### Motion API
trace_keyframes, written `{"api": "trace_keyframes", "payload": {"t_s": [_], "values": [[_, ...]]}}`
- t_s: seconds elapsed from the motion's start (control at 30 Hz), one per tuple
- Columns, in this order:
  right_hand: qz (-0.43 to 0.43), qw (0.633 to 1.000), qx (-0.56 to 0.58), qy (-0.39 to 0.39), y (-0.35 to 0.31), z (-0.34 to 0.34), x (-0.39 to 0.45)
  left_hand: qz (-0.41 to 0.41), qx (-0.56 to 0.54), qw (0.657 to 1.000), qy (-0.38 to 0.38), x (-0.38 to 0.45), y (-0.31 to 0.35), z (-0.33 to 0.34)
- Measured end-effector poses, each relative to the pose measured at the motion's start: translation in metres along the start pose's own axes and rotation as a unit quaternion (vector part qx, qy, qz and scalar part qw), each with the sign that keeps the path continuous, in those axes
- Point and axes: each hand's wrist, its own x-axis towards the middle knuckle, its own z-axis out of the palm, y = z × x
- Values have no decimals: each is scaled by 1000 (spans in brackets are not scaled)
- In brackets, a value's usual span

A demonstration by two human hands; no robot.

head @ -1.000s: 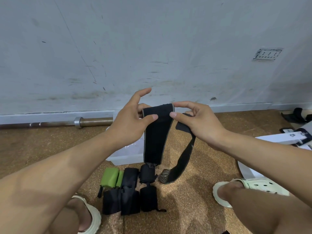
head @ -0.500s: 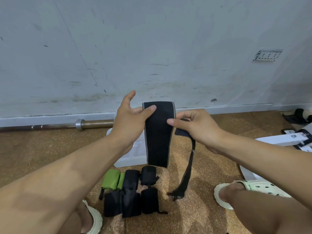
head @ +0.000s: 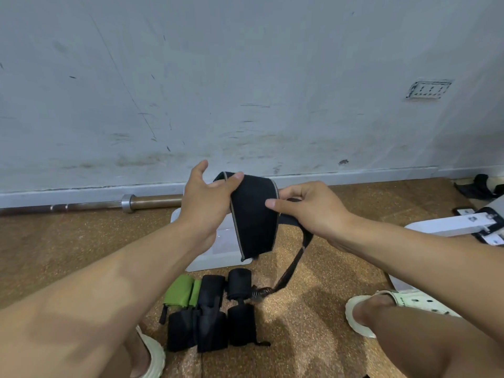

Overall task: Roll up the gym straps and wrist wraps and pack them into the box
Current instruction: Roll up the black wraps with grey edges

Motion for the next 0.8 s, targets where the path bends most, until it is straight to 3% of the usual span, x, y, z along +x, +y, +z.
{"api": "trace_keyframes", "payload": {"t_s": [0.17, 0.23, 0.37, 0.43, 0.5, 0.6, 0.8], "values": [[16, 988, 122, 91, -8, -2, 4, -28, 96, 990, -103, -10, -12, 5], [49, 991, 109, 65, -11, -8, 5, -5, 94, 992, -85, -11, -14, 9], [88, 993, -18, -72, -10, -10, -3, 8, 24, 1000, -15, -6, -4, 7], [73, 996, 14, -53, -10, -7, -6, -11, -4, 1000, -16, -4, 0, 4], [60, 995, 80, -14, -13, -7, -6, -45, -5, 997, -68, -9, 1, 3], [71, 992, 107, 19, -17, -10, -3, -58, 78, 986, -132, -18, -8, 9], [101, 993, 54, -6, -8, -16, 4, -29, 41, 999, 0, -7, -7, 4]]}}
